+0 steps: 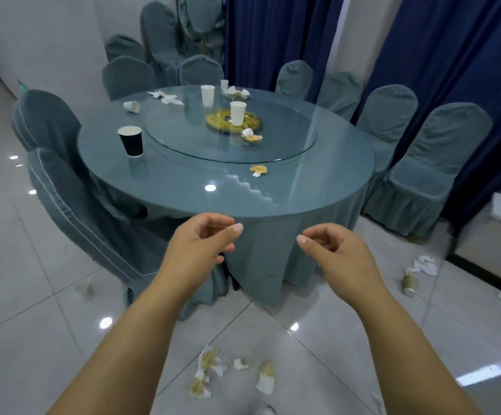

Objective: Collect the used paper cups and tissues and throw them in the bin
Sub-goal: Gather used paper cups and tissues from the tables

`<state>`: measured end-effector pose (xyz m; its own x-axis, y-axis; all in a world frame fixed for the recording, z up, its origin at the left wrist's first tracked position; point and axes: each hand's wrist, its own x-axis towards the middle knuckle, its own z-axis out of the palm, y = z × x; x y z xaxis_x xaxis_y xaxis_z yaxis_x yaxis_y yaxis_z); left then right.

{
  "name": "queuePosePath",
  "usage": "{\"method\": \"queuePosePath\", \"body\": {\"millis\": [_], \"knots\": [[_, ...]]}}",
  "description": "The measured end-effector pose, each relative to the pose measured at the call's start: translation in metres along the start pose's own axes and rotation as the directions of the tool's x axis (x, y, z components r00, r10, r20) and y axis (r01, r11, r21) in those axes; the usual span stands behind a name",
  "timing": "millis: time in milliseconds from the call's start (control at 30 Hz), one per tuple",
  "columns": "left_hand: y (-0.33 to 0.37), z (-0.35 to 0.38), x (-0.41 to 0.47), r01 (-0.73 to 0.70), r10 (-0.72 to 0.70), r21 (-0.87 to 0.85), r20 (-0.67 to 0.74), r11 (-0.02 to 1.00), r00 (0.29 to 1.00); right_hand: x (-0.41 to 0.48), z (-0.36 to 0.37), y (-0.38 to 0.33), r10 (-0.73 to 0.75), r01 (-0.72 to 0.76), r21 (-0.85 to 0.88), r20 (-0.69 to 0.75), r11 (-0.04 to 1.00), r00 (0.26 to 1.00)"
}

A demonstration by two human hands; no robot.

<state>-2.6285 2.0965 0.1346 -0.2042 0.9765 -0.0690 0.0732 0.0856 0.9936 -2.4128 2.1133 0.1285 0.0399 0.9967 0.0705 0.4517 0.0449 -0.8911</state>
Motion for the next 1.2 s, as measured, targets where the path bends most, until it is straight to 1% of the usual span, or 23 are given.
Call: {"method": "queuePosePath", "body": {"millis": [200,367,500,633,767,867,1000,1067,1200], "knots": [[-0.007,0.038,0.103,0.049,-0.049,0.01,-0.014,0.999,0.999,0.111,0.001,0.035,0.047,-0.047,-0.015,0.015,0.999,0.999],[-0.011,0.061,0.183,0.073,-0.072,0.036,-0.028,0.997,0.997,0.2,0.006,0.054,0.092,-0.085,-0.079,0.079,0.993,0.993],[-0.022,0.068,0.233,0.117,-0.116,0.046,-0.043,0.992,0.992,0.258,0.022,0.067,0.13,-0.116,-0.103,0.148,0.988,0.98],[-0.036,0.07,0.285,0.164,-0.162,0.039,-0.057,0.986,0.985,0.311,0.043,0.081,0.166,-0.129,-0.181,0.207,0.975,0.964],[-0.05,0.072,0.348,0.192,-0.19,0.033,-0.052,0.981,0.98,0.366,0.068,0.097,0.187,-0.114,-0.312,0.215,0.943,0.959],[-0.062,0.074,0.405,0.191,-0.19,0.032,-0.026,0.981,0.981,0.412,0.091,0.112,0.168,-0.057,-0.416,0.235,0.908,0.957],[-0.074,0.077,0.482,0.214,-0.215,0.046,0.022,0.976,0.976,0.473,0.126,0.127,0.14,0.051,-0.601,0.266,0.797,0.954],[-0.078,0.076,0.512,0.221,-0.224,0.076,0.022,0.972,0.974,0.498,0.143,0.132,0.131,0.121,-0.652,0.325,0.748,0.937],[-0.089,0.074,0.558,0.216,-0.218,0.112,0.004,0.97,0.976,0.539,0.171,0.144,0.091,0.291,-0.7,0.454,0.652,0.886]]}}
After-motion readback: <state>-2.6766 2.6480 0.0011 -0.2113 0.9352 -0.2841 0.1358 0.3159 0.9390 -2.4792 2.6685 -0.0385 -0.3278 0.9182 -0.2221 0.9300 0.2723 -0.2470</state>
